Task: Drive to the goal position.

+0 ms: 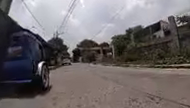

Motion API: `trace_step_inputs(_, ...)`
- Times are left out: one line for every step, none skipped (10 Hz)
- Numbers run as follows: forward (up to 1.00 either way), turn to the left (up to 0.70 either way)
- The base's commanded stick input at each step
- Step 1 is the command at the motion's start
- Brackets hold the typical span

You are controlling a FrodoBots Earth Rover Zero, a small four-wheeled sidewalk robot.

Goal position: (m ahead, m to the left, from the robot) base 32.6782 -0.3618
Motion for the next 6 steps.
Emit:
trace_step_inputs(0.7, 0.28)
trace_step_inputs(0.7, 0.0)
trace_step_inputs(0.7, 0.0)
trace_step_inputs(0.7, 0.0)
trace_step_inputs(0.7, 0.0)
trace_step_inputs(0.7, 0.0)
